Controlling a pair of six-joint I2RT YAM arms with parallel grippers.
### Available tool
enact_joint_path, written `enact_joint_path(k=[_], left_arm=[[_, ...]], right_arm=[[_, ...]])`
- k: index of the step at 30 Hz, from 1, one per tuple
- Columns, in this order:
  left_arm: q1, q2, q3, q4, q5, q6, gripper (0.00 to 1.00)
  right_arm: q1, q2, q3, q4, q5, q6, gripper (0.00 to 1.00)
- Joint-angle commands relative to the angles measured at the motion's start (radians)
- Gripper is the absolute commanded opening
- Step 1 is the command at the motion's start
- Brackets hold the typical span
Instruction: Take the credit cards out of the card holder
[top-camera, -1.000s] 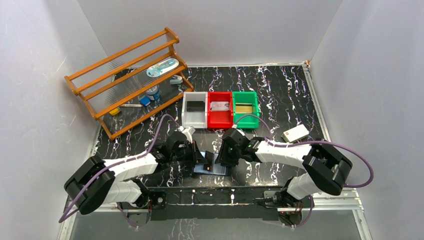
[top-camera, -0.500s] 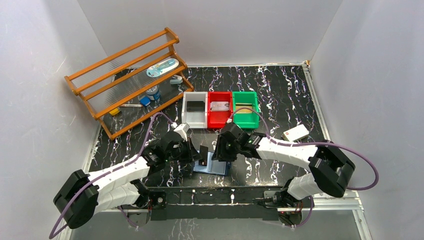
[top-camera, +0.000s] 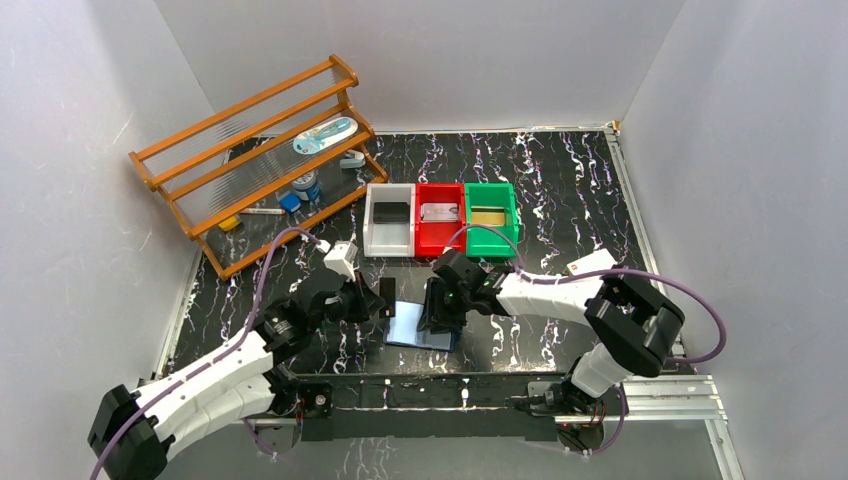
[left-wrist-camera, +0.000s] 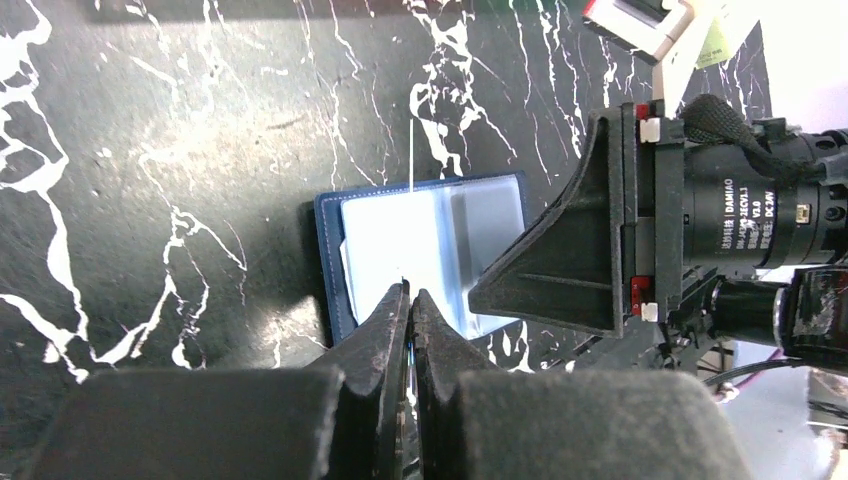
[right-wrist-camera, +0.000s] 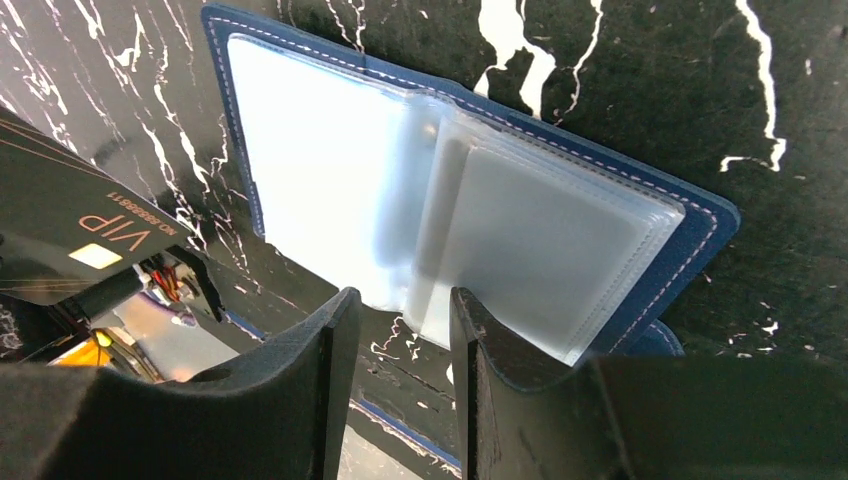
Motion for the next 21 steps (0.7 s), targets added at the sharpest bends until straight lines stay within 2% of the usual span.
enact_joint_path(k=[1, 11, 16, 21], left_arm=[[-0.002, -0.062, 0.037, -0.005, -0.039, 0.189, 0.0], [-0.002, -0.043, 0.134, -0.023, -0.009, 0.597, 0.0], [-0.002, 0.014, 0.182, -0.04, -0.041, 0.912, 0.0], [0.0, 0.137, 0.288, -0.051, -0.091, 1.204, 0.0]], right_arm=[[-0.005, -0.053, 0.014, 0.059, -0.018, -0.022, 0.47], [-0.007, -0.164, -0.036, 0.044, 0.078, -0.005, 0.47], [-0.017, -0.247, -0.083, 0.034, 0.139, -0.001, 0.47], [-0.033, -0.303, -0.13, 0.018, 0.167, -0.001, 0.49]])
